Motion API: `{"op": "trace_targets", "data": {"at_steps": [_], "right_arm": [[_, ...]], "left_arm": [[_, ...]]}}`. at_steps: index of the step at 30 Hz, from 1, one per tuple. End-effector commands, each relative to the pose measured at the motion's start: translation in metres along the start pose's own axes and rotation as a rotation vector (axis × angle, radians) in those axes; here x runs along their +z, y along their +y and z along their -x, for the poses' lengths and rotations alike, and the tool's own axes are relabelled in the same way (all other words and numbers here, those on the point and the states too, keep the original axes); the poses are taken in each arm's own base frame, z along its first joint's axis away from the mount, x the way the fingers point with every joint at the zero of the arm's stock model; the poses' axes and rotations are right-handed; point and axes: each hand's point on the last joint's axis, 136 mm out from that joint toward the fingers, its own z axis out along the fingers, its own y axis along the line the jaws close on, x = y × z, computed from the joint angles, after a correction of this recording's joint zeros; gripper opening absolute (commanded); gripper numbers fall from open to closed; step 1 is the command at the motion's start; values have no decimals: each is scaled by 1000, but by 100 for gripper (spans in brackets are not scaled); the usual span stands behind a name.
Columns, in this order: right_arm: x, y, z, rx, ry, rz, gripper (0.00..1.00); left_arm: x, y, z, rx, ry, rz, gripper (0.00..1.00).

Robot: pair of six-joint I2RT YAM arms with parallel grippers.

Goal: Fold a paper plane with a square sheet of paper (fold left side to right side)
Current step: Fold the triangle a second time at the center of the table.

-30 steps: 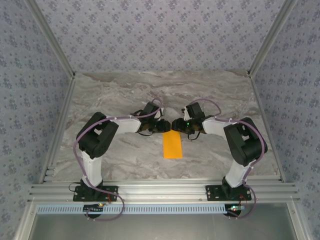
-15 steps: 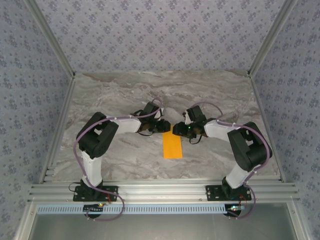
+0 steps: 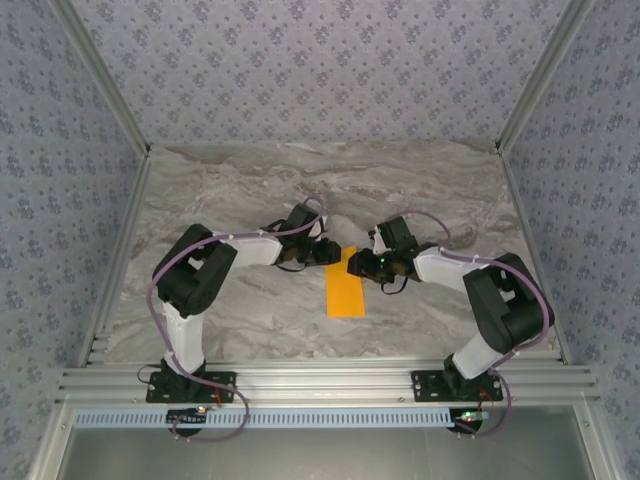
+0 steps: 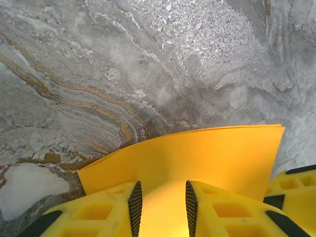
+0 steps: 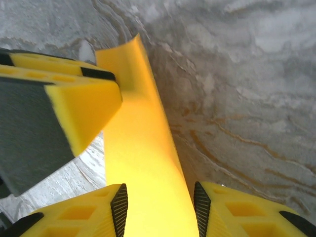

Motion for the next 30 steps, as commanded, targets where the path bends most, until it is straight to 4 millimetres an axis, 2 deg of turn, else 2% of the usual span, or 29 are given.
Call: {"op": "trace_targets", "data": {"at_steps": [1, 4, 9, 12, 16, 19, 22, 26, 30], "right_arm": [[-4, 3, -5, 11, 4, 4, 44], [-1, -5, -8, 9, 13, -17, 44], [3, -2, -10, 14, 29, 8, 42], [1, -1, -9, 12, 29, 6, 37], [-2, 3, -8, 20, 39, 25, 29], [-5, 8, -4, 26, 45, 37, 24], [-9, 12, 0, 34, 55, 50, 20], [-15, 19, 6, 48, 71, 69, 17], [-22, 23, 11, 66, 80, 87, 16]], "left_arm": [[12, 8, -22, -11, 63, 27, 32], [7, -2, -17, 1, 49, -5, 32], [-7, -28, -3, 32, 16, -76, 37], [-30, -44, 9, 78, -40, -100, 45], [-73, -55, 19, 159, -160, -88, 54], [-100, -56, 8, 221, -224, -70, 58], [-115, -59, -17, 310, -241, -23, 61], [-111, -61, -64, 431, -181, 59, 64], [-104, -64, -96, 499, -139, 97, 65]]}}
